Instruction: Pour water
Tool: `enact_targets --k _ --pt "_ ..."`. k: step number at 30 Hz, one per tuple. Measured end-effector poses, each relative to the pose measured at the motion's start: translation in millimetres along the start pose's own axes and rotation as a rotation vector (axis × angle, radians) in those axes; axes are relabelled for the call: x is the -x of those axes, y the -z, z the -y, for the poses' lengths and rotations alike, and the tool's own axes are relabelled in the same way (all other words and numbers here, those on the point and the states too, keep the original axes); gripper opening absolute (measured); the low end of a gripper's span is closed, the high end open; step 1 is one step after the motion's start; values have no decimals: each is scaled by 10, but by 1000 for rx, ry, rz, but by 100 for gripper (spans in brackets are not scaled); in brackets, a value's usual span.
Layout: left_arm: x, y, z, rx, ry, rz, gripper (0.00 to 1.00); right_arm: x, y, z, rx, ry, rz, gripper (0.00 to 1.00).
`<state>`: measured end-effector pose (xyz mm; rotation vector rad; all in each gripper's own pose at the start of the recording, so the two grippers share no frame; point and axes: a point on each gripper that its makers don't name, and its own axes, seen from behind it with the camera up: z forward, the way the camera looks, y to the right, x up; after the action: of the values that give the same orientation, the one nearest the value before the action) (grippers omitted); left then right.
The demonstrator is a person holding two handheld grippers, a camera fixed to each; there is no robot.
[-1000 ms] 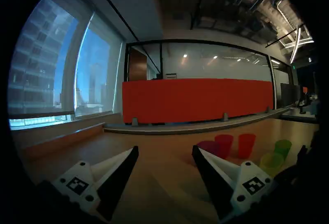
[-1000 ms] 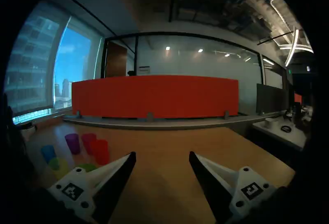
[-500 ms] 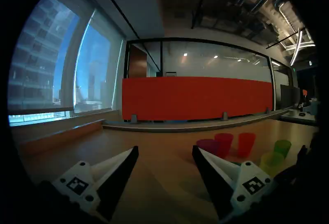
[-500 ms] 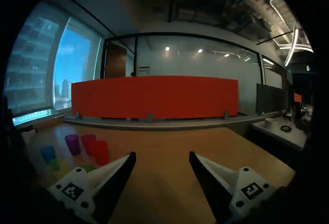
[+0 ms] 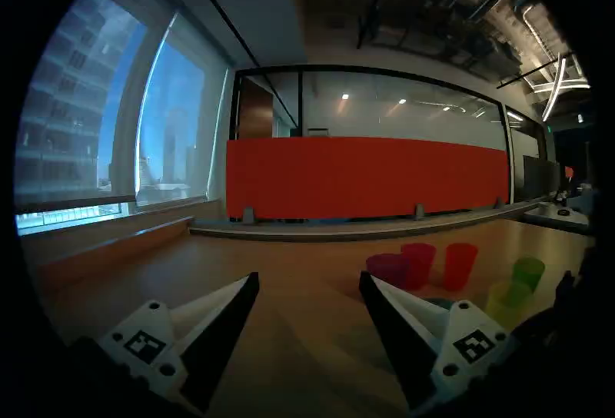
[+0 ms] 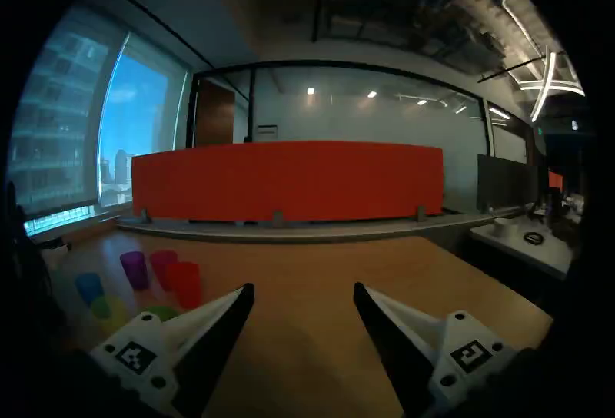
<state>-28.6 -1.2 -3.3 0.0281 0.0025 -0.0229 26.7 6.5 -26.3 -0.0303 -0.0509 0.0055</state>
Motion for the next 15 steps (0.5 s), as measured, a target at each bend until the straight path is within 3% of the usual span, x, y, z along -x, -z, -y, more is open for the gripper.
enact_targets --k 15 --pt "7 4 -31 13 -1 3 97 -11 -28 38 -9 -1 -7 100"
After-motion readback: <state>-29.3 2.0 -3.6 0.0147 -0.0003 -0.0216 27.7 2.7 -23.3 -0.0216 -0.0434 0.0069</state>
